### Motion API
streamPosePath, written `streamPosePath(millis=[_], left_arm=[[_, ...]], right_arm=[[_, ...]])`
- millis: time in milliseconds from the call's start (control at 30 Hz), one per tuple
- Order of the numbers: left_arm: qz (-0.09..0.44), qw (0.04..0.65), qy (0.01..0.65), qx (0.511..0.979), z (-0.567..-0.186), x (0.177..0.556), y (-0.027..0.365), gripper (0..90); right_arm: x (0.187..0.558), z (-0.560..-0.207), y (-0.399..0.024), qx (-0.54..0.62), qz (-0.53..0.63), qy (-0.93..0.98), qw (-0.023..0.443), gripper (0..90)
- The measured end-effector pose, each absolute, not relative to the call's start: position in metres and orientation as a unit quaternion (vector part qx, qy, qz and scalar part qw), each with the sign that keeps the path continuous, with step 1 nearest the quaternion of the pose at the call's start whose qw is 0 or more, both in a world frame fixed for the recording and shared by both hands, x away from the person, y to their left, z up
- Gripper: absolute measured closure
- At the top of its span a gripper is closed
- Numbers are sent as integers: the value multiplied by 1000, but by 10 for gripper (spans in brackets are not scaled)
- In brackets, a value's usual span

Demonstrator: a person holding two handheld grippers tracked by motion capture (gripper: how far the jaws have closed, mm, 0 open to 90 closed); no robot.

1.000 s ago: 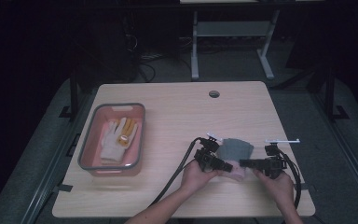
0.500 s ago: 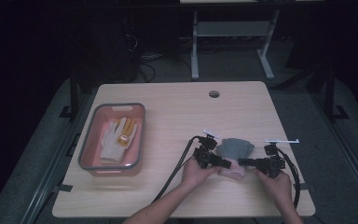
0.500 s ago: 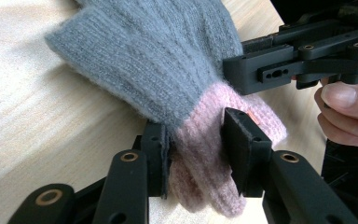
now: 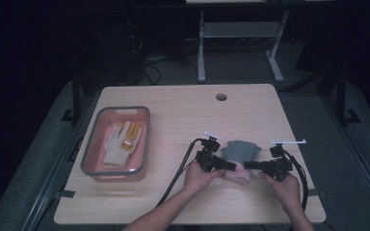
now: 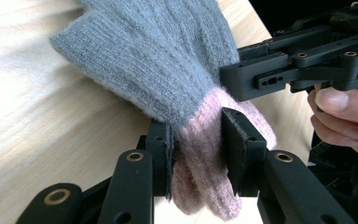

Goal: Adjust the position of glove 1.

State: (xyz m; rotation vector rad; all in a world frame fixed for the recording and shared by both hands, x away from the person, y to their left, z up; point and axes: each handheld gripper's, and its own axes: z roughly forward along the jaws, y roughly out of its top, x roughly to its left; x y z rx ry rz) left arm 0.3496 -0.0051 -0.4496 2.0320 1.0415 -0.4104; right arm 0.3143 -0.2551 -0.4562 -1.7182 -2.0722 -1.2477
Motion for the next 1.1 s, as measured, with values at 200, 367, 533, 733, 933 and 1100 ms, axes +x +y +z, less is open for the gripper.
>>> streamPosePath(millis=[200, 367, 533, 733, 933, 1100], left_arm=[[-157, 405, 409, 802, -441, 350, 5, 664], [-151, 410, 406, 803, -432, 350, 13, 670], [-146, 415, 403, 802, -424, 350, 23, 671], [-140, 424, 404, 798, -414, 350, 35, 672], [-135, 429, 404, 796, -407, 351, 45, 672], [-131, 435, 407, 792, -402, 352, 54, 672]], right_arm=[[317, -447, -247, -568, -422, -702, 85, 747], [319, -439, -240, -560, -426, -705, 85, 747], [322, -430, -232, -552, -427, -711, 81, 746], [325, -420, -221, -544, -431, -715, 82, 747], [329, -411, -213, -534, -436, -720, 81, 747], [333, -405, -205, -531, -438, -721, 83, 747]])
